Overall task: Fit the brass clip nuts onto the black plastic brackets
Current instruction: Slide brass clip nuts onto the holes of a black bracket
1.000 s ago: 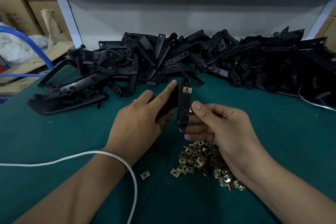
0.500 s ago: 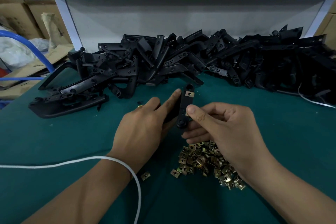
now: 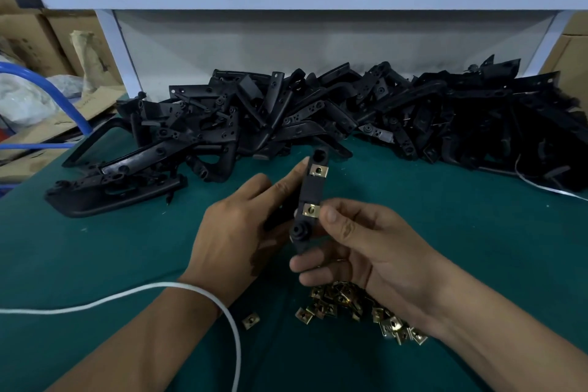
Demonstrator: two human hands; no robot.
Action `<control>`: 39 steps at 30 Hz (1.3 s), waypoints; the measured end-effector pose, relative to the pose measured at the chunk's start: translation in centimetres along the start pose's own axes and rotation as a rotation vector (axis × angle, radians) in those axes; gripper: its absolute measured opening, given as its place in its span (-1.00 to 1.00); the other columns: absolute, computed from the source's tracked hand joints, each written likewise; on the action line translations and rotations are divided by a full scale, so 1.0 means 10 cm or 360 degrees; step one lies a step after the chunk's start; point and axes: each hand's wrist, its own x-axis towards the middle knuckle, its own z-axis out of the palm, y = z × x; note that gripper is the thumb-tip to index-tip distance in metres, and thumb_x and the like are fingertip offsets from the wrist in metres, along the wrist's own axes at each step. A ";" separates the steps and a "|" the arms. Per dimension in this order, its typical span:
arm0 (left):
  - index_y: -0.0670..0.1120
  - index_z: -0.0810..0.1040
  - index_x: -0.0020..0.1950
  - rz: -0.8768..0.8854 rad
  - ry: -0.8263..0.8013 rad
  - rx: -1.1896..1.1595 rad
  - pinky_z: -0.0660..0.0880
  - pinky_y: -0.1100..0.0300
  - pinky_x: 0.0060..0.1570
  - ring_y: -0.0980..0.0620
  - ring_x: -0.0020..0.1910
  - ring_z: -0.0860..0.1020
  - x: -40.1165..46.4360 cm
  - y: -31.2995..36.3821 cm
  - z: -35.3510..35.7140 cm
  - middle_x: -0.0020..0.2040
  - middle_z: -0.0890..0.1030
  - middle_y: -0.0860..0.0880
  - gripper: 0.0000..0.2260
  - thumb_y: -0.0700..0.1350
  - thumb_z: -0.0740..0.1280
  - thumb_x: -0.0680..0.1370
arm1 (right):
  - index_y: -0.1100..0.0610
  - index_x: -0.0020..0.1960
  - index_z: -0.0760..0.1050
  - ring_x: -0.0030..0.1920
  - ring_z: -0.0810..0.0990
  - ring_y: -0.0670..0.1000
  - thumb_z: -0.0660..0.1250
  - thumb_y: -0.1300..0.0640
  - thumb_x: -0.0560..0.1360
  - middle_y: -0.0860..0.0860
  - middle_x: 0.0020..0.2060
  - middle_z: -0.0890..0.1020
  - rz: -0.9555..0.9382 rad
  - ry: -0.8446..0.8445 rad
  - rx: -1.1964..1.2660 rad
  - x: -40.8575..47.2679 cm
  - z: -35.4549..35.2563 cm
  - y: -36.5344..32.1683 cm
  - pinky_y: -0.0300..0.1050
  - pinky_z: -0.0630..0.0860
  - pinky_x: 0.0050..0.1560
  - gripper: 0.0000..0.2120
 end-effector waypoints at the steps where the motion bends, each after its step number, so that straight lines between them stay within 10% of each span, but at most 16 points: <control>1: 0.17 0.36 0.56 0.0017 -0.0008 -0.0007 0.39 0.20 -0.39 0.12 -0.32 0.42 -0.01 0.00 0.00 -0.13 0.37 0.13 -0.35 -0.04 0.45 0.48 | 0.25 0.09 0.67 -0.03 0.76 0.18 0.42 0.05 0.58 0.26 0.08 0.71 0.0013 -0.0020 0.0016 0.00 -0.01 0.00 -0.03 0.71 -0.06 -0.74; 7: 0.21 0.33 0.57 -0.0017 0.0036 0.0056 0.40 0.20 -0.44 0.12 -0.35 0.37 0.00 -0.02 0.02 -0.15 0.35 0.15 -0.29 -0.10 0.37 0.42 | 0.35 0.18 0.55 0.13 0.72 0.11 0.39 0.10 0.61 0.23 0.26 0.68 -0.0021 -0.0031 0.0137 0.01 0.02 0.06 -0.02 0.67 0.15 -0.69; 13: 0.14 0.43 0.51 0.0070 0.0117 0.0026 0.44 0.12 -0.47 0.09 -0.34 0.40 0.00 0.06 0.05 -0.15 0.41 0.12 -0.56 0.04 0.23 0.61 | 0.53 0.36 0.37 -0.16 0.61 0.01 0.53 0.15 0.37 0.33 0.18 0.51 -0.0034 0.0132 0.0155 0.03 0.03 0.03 -0.15 0.63 -0.01 -0.28; 21: 0.21 0.20 0.64 -0.0115 0.0043 0.0247 0.52 0.05 -0.44 0.06 -0.28 0.44 0.03 0.07 0.07 -0.06 0.38 0.10 -0.36 0.17 0.27 0.56 | 0.22 0.35 0.50 0.10 0.73 0.06 0.41 0.08 0.58 0.14 0.11 0.76 -0.0258 0.0269 -0.0497 0.00 -0.11 -0.03 -0.10 0.66 0.09 -0.61; 25: 0.21 0.12 0.66 -0.0151 -0.0074 0.0250 0.57 0.03 -0.38 0.03 -0.18 0.51 0.04 0.07 0.09 0.02 0.39 0.10 -0.29 0.11 0.38 0.58 | -0.08 -0.03 0.69 -0.08 0.71 -0.07 0.47 -0.01 0.52 -0.11 -0.11 0.76 -0.0443 0.0681 -0.1095 0.01 -0.19 -0.15 -0.27 0.60 -0.04 -0.95; 39: 0.37 0.03 0.62 0.0059 -0.0345 -0.0159 0.59 0.12 -0.18 0.17 -0.14 0.53 -0.01 0.14 0.12 0.05 0.41 0.26 -0.39 0.30 0.16 0.60 | -0.06 -0.07 0.72 -0.19 0.62 0.10 0.46 -0.05 0.57 0.12 -0.19 0.69 -0.0557 0.1167 -0.1060 -0.31 0.04 -0.14 0.03 0.61 -0.01 -0.90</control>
